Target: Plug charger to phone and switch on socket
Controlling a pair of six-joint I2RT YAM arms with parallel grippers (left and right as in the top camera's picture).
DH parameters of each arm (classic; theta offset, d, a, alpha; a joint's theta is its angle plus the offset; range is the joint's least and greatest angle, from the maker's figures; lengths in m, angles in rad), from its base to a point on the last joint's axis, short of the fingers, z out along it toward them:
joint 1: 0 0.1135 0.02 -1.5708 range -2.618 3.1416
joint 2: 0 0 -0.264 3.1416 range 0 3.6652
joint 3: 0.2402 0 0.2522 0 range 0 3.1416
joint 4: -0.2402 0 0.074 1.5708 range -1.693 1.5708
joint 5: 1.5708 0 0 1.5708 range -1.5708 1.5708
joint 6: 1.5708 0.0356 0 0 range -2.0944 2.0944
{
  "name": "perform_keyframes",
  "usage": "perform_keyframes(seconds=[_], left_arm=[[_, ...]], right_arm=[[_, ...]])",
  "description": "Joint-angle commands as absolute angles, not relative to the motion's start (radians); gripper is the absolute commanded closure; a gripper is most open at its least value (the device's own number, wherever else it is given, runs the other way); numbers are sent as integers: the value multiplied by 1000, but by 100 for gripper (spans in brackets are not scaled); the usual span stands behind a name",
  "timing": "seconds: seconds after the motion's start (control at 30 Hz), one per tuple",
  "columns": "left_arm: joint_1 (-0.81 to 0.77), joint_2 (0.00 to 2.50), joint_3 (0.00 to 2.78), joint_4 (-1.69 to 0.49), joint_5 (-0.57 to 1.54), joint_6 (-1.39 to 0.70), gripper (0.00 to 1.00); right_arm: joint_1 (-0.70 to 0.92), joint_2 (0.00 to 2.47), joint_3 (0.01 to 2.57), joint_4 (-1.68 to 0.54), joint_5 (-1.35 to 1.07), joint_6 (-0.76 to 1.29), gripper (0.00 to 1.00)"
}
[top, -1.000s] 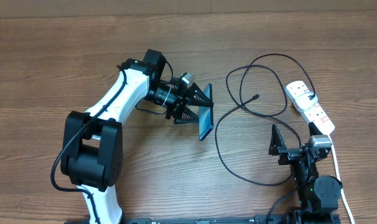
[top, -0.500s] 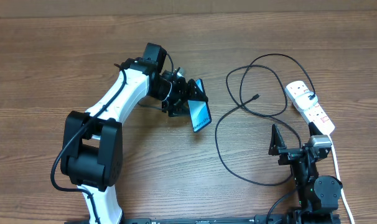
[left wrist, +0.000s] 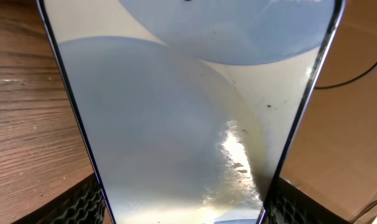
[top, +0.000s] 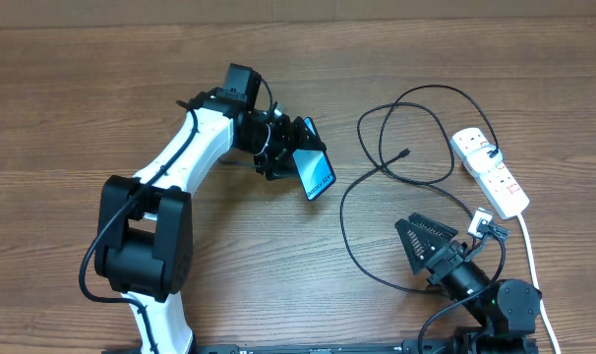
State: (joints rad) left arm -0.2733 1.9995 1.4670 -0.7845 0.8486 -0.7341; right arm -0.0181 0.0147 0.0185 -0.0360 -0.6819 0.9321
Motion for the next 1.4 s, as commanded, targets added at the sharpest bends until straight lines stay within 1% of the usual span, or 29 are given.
perform_keyframes(seconds=[0.0, 0.07, 0.13, 0.27, 0.4, 0.53, 0.7, 0.83, 0.9, 0.93, 1.13, 1.23, 1.3, 1.37], left_arm=[[-251, 2002, 1497, -781, 910, -767, 52], [-246, 2002, 1497, -781, 930, -768, 53], [-241, 2002, 1497, -782, 947, -774, 53], [-235, 2001, 1497, -781, 978, -775, 53], [-235, 2001, 1497, -781, 1005, -775, 53], [-235, 2001, 1497, -781, 1022, -775, 53], [-235, 2001, 1497, -785, 1023, -786, 53], [-235, 2001, 1497, -785, 1022, -791, 53], [-235, 2001, 1497, -785, 1022, -794, 53], [-235, 2001, 1497, -785, 1022, -794, 53], [-235, 2001, 1497, -784, 1022, -817, 53], [-234, 2001, 1497, -784, 1022, -823, 53], [-234, 2001, 1497, -784, 1022, -837, 53], [-234, 2001, 1497, -784, 1022, -839, 53]], right_arm=[[-14, 3, 8, 37, -761, 913, 0], [-12, 4, 11, 38, -778, 832, 0], [-12, 9, 23, -26, -760, 780, 1], [-12, 38, 99, -191, -716, 665, 1], [-9, 94, 257, -389, -604, 551, 1], [16, 216, 435, -561, -521, 492, 1], [87, 366, 521, -622, -485, 497, 1], [197, 506, 523, -578, -386, 500, 1], [297, 598, 523, -501, -287, 499, 1], [322, 619, 523, -478, -262, 499, 1], [588, 850, 523, -180, 64, 495, 1], [693, 995, 523, -21, 210, 495, 1], [727, 1073, 523, 70, 263, 493, 0], [754, 1200, 523, 210, 307, 463, 0]])
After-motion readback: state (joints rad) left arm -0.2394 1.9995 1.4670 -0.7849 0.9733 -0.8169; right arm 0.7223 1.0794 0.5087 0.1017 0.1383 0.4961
